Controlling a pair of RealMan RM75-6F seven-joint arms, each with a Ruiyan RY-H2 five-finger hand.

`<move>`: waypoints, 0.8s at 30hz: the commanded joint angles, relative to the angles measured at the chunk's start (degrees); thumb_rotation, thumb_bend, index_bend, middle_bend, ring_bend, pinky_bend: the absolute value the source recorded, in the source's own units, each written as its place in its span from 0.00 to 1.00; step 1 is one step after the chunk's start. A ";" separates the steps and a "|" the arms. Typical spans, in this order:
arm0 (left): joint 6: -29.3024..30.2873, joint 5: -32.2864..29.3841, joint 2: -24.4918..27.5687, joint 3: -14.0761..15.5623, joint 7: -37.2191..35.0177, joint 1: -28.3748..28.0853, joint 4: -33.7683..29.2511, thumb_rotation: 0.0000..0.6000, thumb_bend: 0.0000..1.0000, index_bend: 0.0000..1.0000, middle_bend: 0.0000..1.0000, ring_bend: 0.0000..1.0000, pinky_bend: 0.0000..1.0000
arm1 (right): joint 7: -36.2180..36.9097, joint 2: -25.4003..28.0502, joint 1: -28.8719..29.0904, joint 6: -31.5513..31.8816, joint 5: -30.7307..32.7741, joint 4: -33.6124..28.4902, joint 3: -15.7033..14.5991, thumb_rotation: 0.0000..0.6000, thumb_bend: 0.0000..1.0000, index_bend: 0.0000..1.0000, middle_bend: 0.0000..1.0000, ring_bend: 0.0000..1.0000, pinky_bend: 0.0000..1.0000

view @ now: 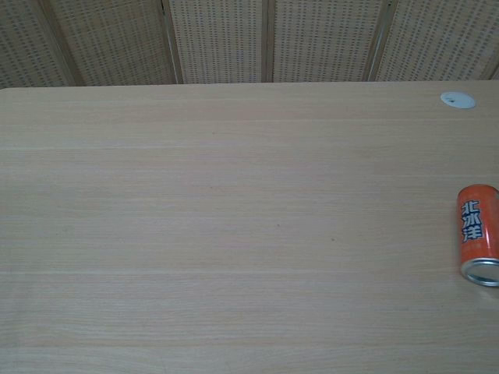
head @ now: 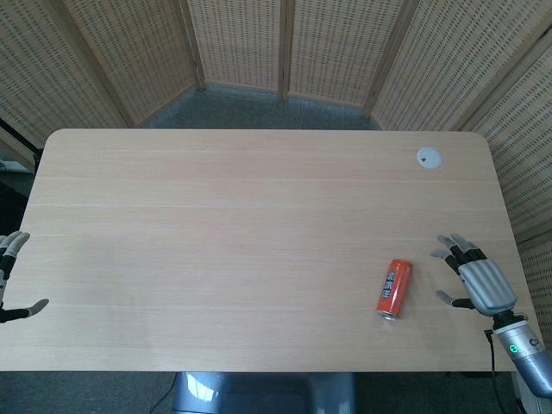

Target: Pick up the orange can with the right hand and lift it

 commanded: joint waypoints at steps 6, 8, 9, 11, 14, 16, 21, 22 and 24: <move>-0.55 -0.56 -0.92 0.12 2.04 -0.06 -0.11 1.00 0.00 0.00 0.00 0.00 0.00 | 2.75 -3.93 1.13 5.49 -6.31 16.68 -4.15 1.00 0.23 0.19 0.00 0.00 0.15; -0.39 -0.70 -1.09 0.00 2.50 -0.04 -0.24 1.00 0.00 0.00 0.00 0.00 0.00 | 3.23 -5.04 0.54 6.88 -7.99 22.45 -6.04 1.00 0.24 0.14 0.00 0.00 0.10; -0.36 -0.77 -1.20 -0.06 2.73 -0.05 -0.27 1.00 0.00 0.00 0.00 0.00 0.00 | 3.45 -5.60 0.20 7.34 -8.56 24.91 -6.82 1.00 0.23 0.11 0.00 0.00 0.06; -0.51 -0.96 -1.56 -0.08 3.44 -0.15 -0.15 1.00 0.00 0.00 0.00 0.00 0.00 | 4.32 -7.16 -0.63 8.40 -9.71 30.25 -8.48 1.00 0.23 0.06 0.00 0.00 0.01; -1.30 -1.10 -2.23 0.04 4.38 -0.51 -0.09 1.00 0.00 0.00 0.00 0.00 0.00 | 4.66 -10.27 -1.44 10.22 -11.31 37.79 -10.43 1.00 0.23 0.04 0.00 0.00 0.00; -1.84 -0.97 -2.75 0.18 5.08 -0.82 -0.15 1.00 0.00 0.00 0.00 0.00 0.00 | 4.52 -12.71 -1.74 10.91 -12.28 42.53 -11.66 1.00 0.23 0.02 0.00 0.00 0.00; -2.83 -0.73 -3.73 0.56 6.33 -1.30 -0.50 1.00 0.00 0.00 0.00 0.00 0.00 | 6.56 -16.73 -1.70 9.84 -13.21 49.11 -13.59 1.00 0.24 0.03 0.00 0.00 0.00; -2.93 -0.84 -3.93 0.55 6.68 -1.38 -0.49 1.00 0.00 0.00 0.00 0.00 0.00 | 6.92 -17.35 -1.63 9.24 -13.38 50.24 -14.02 1.00 0.24 0.04 0.00 0.00 0.00; -3.01 -1.09 -4.23 0.50 7.12 -1.46 -0.44 1.00 0.00 0.00 0.00 0.00 0.00 | 7.07 -18.08 -1.54 8.42 -13.60 51.63 -14.60 1.00 0.24 0.04 0.00 0.00 0.00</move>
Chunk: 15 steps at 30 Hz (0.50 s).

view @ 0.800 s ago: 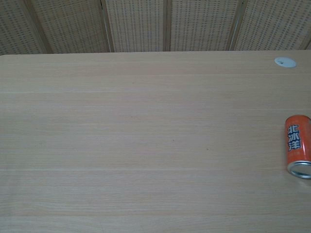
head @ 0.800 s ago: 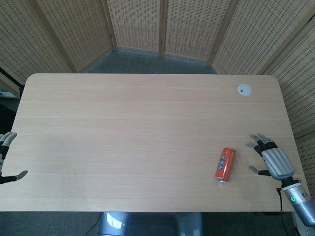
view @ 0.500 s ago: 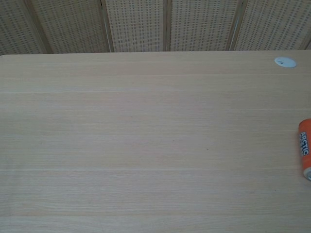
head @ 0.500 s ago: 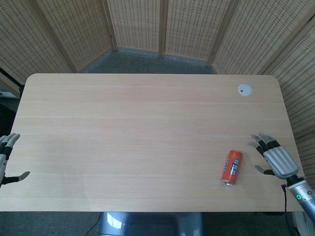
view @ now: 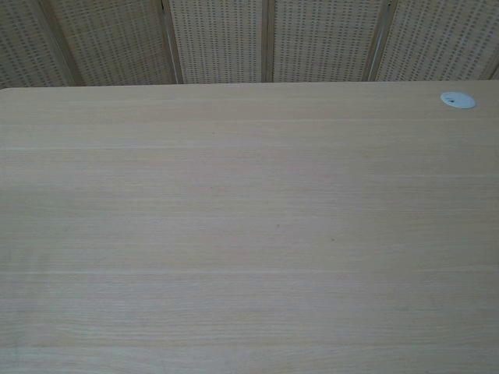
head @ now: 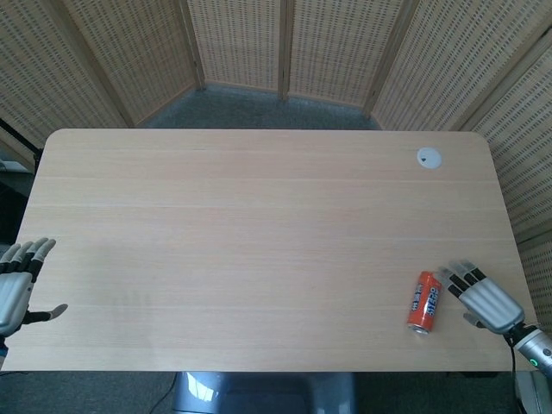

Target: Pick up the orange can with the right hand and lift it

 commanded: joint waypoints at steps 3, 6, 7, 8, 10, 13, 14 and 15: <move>-0.35 -0.64 -0.68 -0.10 0.83 -0.25 0.20 1.00 0.00 0.00 0.00 0.00 0.00 | 1.32 -2.90 -0.28 -1.55 -0.78 3.83 -1.98 1.00 0.25 0.05 0.00 0.00 0.00; -0.47 -0.92 -0.91 -0.17 1.08 -0.33 0.41 1.00 0.00 0.00 0.00 0.00 0.00 | 1.03 -3.54 -0.49 -0.82 -0.53 4.29 -2.16 1.00 0.25 0.07 0.00 0.00 0.00; -0.53 -1.00 -0.96 -0.18 1.12 -0.36 0.48 1.00 0.00 0.00 0.00 0.00 0.00 | 0.67 -3.76 -0.46 -0.32 -0.50 4.43 -2.27 1.00 0.25 0.08 0.00 0.00 0.00; -0.58 -1.06 -0.98 -0.20 1.07 -0.37 0.52 1.00 0.00 0.00 0.00 0.00 0.00 | 0.41 -3.90 -0.43 0.01 -0.51 4.48 -2.38 1.00 0.25 0.08 0.00 0.00 0.00; -0.65 -1.08 -0.97 -0.20 1.04 -0.41 0.59 1.00 0.00 0.00 0.00 0.00 0.00 | -0.03 -4.23 -0.32 0.25 -0.62 4.54 -2.75 1.00 0.25 0.09 0.00 0.00 0.00; -0.61 -0.94 -0.85 -0.20 0.86 -0.40 0.56 1.00 0.00 0.00 0.00 0.00 0.00 | -0.69 -4.72 -0.15 0.10 -0.80 4.62 -3.29 1.00 0.25 0.13 0.00 0.00 0.00; -0.55 -0.90 -0.78 -0.21 0.74 -0.38 0.53 1.00 0.00 0.00 0.00 0.00 0.00 | -0.71 -4.86 -0.13 -0.09 -0.77 4.58 -3.38 1.00 0.25 0.14 0.00 0.00 0.00; -0.47 -0.86 -0.71 -0.24 0.61 -0.34 0.52 1.00 0.00 0.00 0.00 0.00 0.00 | -0.54 -5.00 -0.11 -0.34 -0.68 4.51 -3.41 1.00 0.25 0.16 0.00 0.00 0.00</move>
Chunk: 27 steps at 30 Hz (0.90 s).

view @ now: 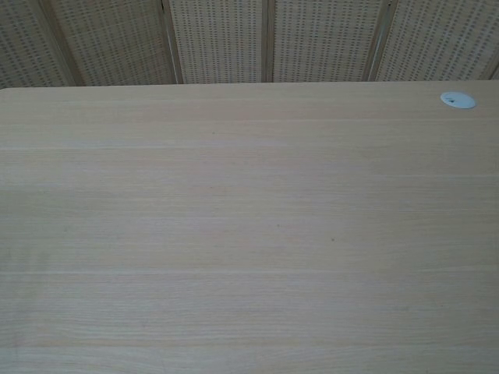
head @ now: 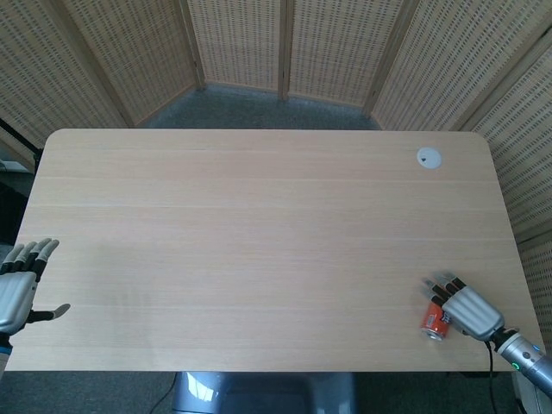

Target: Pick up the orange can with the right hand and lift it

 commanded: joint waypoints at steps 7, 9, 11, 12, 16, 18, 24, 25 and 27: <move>0.02 0.07 0.37 -0.04 -0.71 0.08 0.03 1.00 0.00 0.00 0.00 0.00 0.00 | 0.93 -1.21 0.22 -0.02 0.89 -0.27 -0.10 1.00 0.25 0.25 0.00 0.00 0.00; -0.05 0.12 0.35 -0.02 -0.70 0.03 0.05 1.00 0.00 0.00 0.00 0.00 0.00 | 1.01 -1.46 0.22 0.58 1.08 -0.35 -0.05 1.00 0.25 0.26 0.00 0.00 0.00; -0.07 0.16 0.33 -0.03 -0.74 0.01 0.04 1.00 0.00 0.00 0.00 0.00 0.00 | 0.76 -1.85 0.21 1.58 1.27 -0.31 0.02 1.00 0.25 0.29 0.04 0.00 0.00; -0.08 0.17 0.34 -0.02 -0.78 0.01 0.03 1.00 0.00 0.00 0.00 0.00 0.00 | 0.72 -2.01 0.18 1.81 1.33 -0.27 0.01 1.00 0.24 0.31 0.08 0.00 0.00; -0.04 0.16 0.39 0.01 -0.80 0.06 0.06 1.00 0.00 0.00 0.00 0.00 0.00 | 1.69 -2.67 0.02 1.36 1.71 -0.28 -0.01 1.00 0.25 0.36 0.23 0.00 0.03; -0.02 0.18 0.39 0.02 -0.76 0.07 0.06 1.00 0.00 0.00 0.00 0.00 0.00 | 1.89 -2.94 -0.03 1.00 1.75 -0.18 -0.14 1.00 0.25 0.37 0.27 0.00 0.04; -0.10 0.19 0.24 0.12 -0.44 0.04 0.09 1.00 0.00 0.00 0.00 0.00 0.00 | 2.80 -3.76 -0.24 -0.19 2.53 -0.07 0.12 1.00 0.32 0.50 0.43 0.14 0.13; -0.12 0.21 0.18 0.14 -0.35 0.03 0.09 1.00 0.00 0.00 0.00 0.00 0.00 | 2.91 -3.87 -0.32 -0.17 2.73 -0.01 0.24 1.00 0.33 0.54 0.47 0.18 0.16; -0.15 0.22 0.10 0.18 -0.25 0.02 0.08 1.00 0.00 0.00 0.00 0.00 0.00 | 2.86 -3.99 -0.47 -0.16 2.92 0.14 0.31 1.00 0.35 0.60 0.55 0.25 0.20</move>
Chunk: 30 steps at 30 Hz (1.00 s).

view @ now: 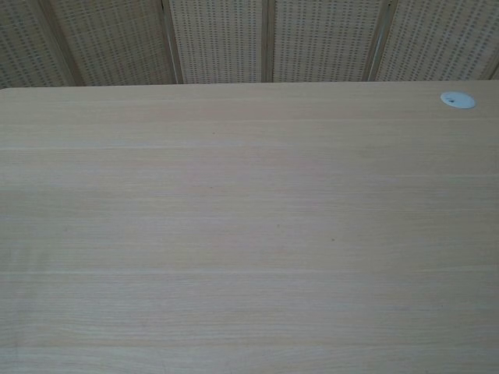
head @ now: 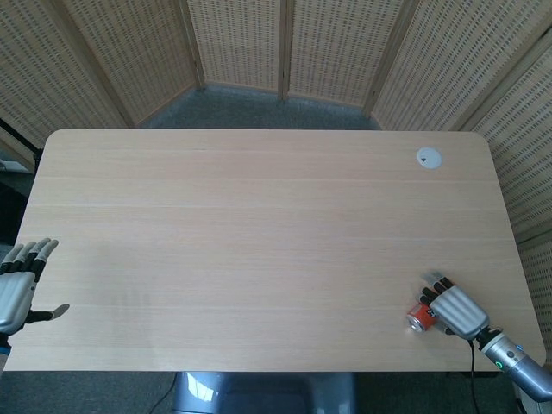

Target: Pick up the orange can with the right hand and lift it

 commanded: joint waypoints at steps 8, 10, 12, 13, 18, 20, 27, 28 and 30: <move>-0.20 -0.04 -0.29 0.11 0.35 -0.09 -0.01 1.00 0.00 0.00 0.00 0.00 0.00 | 0.23 -0.44 -0.57 0.51 0.83 0.28 0.30 1.00 0.43 0.72 0.76 0.45 0.36; -0.20 -0.04 -0.29 0.11 0.35 -0.09 -0.05 1.00 0.00 0.00 0.00 0.00 0.00 | 0.45 -0.44 -0.59 1.01 1.02 0.20 0.41 1.00 0.42 0.73 0.77 0.47 0.38; -0.16 -0.05 -0.27 0.10 0.34 -0.08 -0.06 1.00 0.00 0.00 0.00 0.00 0.00 | 0.56 -0.45 -0.60 1.80 1.30 0.12 0.64 1.00 0.42 0.74 0.77 0.47 0.39; -0.16 -0.06 -0.26 0.09 0.32 -0.08 -0.06 1.00 0.00 0.00 0.00 0.00 0.00 | 0.64 -0.43 -0.58 2.43 1.52 0.05 0.85 1.00 0.43 0.74 0.77 0.48 0.39; -0.18 -0.05 -0.17 0.05 0.15 -0.10 -0.06 1.00 0.00 0.00 0.00 0.00 0.00 | 0.94 -0.21 -0.34 6.03 2.31 -0.38 1.65 1.00 0.43 0.75 0.77 0.48 0.39; -0.23 0.03 -0.10 0.08 0.00 -0.12 -0.09 1.00 0.00 0.00 0.00 0.00 0.00 | 0.91 -0.09 -0.19 7.90 2.54 -0.63 1.93 1.00 0.44 0.75 0.77 0.48 0.39; -0.14 0.39 0.32 0.09 -0.76 -0.07 -0.29 1.00 0.00 0.00 0.00 0.00 0.00 | 1.07 0.31 1.05 14.64 3.13 -2.04 2.89 1.00 0.46 0.74 0.77 0.48 0.39; -0.08 0.50 0.42 0.09 -0.94 -0.05 -0.35 1.00 0.00 0.00 0.00 0.00 0.00 | 1.06 0.45 1.58 16.29 3.25 -2.44 3.17 1.00 0.46 0.74 0.77 0.48 0.39; -0.04 0.68 0.56 0.10 -1.25 -0.03 -0.41 1.00 0.00 0.00 0.00 0.00 0.00 | 1.08 0.76 2.71 19.18 3.44 -3.27 3.71 1.00 0.46 0.74 0.77 0.48 0.39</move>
